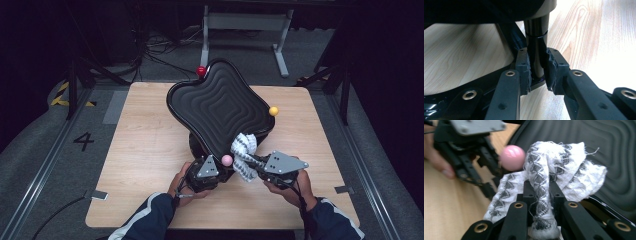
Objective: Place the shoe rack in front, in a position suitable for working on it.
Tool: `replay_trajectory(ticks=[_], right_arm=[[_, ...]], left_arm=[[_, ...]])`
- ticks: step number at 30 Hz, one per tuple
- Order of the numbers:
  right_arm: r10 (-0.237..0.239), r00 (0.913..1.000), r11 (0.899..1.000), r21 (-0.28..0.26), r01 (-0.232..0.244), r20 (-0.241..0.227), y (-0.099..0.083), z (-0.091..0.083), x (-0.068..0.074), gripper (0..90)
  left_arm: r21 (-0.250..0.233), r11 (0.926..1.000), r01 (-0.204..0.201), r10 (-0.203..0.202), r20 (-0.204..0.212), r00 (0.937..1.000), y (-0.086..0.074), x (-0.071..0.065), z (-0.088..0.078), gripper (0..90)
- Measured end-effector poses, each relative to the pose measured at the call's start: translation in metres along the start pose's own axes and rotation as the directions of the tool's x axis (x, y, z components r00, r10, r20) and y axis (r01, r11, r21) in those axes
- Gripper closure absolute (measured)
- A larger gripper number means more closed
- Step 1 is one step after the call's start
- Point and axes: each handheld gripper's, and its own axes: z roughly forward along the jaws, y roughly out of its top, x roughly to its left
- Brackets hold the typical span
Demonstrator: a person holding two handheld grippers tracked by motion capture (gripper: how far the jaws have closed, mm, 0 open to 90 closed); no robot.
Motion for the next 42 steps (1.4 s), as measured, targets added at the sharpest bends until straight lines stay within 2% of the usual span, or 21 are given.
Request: replay_trajectory(ticks=[4,6,7,8,10,12,15,21,25,28,29,30,32,36,40,42], right_arm=[[0.037,0.9979,0.999,0.018,-0.038,0.053,-0.008,-0.002,-0.015,80.2],[0.064,0.9954,0.997,0.033,-0.066,0.072,-0.015,-0.001,-0.024,80.3],[0.064,0.9954,0.997,0.033,-0.066,0.072,-0.015,-0.001,-0.024,80.3],[0.089,0.9917,0.994,0.055,-0.094,0.093,-0.024,0.002,-0.032,80.3],[0.097,0.9875,0.989,0.095,-0.11,0.124,-0.036,0.01,-0.041,80.3],[0.167,0.9784,0.978,0.109,-0.18,0.122,-0.05,0.019,-0.051,80.3],[0.169,0.9741,0.969,0.153,-0.192,0.151,-0.065,0.034,-0.059,80.3],[0.166,0.9672,0.955,0.214,-0.206,0.193,-0.09,0.061,-0.064,80.2],[0.193,0.9619,0.951,0.205,-0.232,0.194,-0.096,0.066,-0.065,80.2],[0.193,0.9648,0.951,0.209,-0.229,0.179,-0.096,0.067,-0.062,80.2],[0.185,0.9683,0.952,0.213,-0.219,0.168,-0.095,0.068,-0.06,80.1],[0.176,0.9745,0.956,0.213,-0.203,0.14,-0.091,0.069,-0.055,80.1],[0.157,0.9811,0.96,0.218,-0.179,0.113,-0.086,0.071,-0.047,80.1],[0.128,0.9908,0.968,0.213,-0.134,0.045,-0.074,0.076,-0.027,79.9],[0.103,0.9945,0.974,0.204,-0.098,-0.018,-0.064,0.078,-0.005,80.0],[0.099,0.9937,0.977,0.194,-0.087,-0.053,-0.059,0.078,0.004,80.0]], left_arm=[[0.0,1.0,-0.001,0.001,0.0,1.0,0.0,0.0,0.0,73.5],[0.0,1.0,-0.001,0.001,0.001,1.0,0.0,0.0,0.0,73.5],[0.0,1.0,-0.001,0.001,0.001,1.0,0.0,0.0,0.0,73.5],[-0.003,1.0,0.0,0.0,0.001,1.0,0.0,0.0,0.0,73.5],[-0.003,1.0,0.001,-0.001,0.001,1.0,0.0,0.0,0.0,73.6],[-0.007,1.0,0.005,-0.005,0.004,1.0,-0.001,0.001,0.0,73.6],[-0.004,1.0,0.006,-0.005,0.007,1.0,0.0,0.001,0.0,73.6],[0.0,1.0,0.002,-0.002,0.007,1.0,0.0,0.001,0.0,73.6],[-0.001,1.0,0.003,-0.003,0.004,1.0,-0.001,0.001,0.0,73.6],[-0.001,1.0,0.002,-0.002,0.003,1.0,-0.001,0.001,0.0,73.6],[0.0,1.0,0.001,-0.001,0.003,1.0,-0.001,0.001,0.0,73.6],[-0.001,1.0,0.002,-0.002,0.003,1.0,0.0,0.001,0.0,73.6],[-0.001,1.0,0.001,-0.001,0.005,1.0,-0.001,0.001,0.0,73.6],[-0.003,1.0,0.002,-0.002,0.002,1.0,-0.001,0.001,0.001,73.6],[-0.005,1.0,0.003,-0.003,0.002,1.0,-0.001,0.001,0.001,73.6],[-0.005,1.0,0.006,-0.006,0.005,1.0,-0.001,0.001,0.001,73.6]])
